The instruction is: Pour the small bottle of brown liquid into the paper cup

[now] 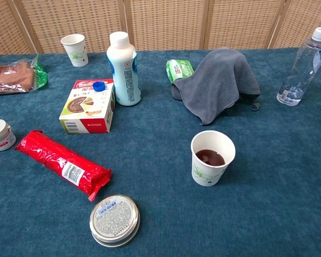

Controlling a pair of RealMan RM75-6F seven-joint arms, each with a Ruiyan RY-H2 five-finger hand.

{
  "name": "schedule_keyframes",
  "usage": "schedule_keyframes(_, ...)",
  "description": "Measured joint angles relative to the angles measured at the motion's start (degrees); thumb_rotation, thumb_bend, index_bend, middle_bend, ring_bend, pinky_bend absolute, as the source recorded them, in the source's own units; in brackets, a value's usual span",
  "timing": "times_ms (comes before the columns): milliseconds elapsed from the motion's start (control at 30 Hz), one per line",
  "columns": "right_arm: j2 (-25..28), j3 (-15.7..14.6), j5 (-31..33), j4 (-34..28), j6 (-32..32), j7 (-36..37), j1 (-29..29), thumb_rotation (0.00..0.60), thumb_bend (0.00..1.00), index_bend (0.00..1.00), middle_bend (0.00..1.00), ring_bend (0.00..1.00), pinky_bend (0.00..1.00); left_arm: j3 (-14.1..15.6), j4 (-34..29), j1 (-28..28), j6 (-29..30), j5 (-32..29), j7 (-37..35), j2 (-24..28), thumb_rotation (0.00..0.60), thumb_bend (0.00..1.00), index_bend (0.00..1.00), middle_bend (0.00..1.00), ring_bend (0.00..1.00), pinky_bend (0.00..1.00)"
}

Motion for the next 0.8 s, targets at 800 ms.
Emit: schedule_keyframes(800,-2.29,4.54,10.49,15.74,-9.67,18.96,-6.03,0.6,0.84,0.43,0.72,0.37,0.76,0.07,-0.11,-0.3,-0.69,-0.19,-0.02,0.07,0.6,0.19,0.0,0.0,0.0,0.0)
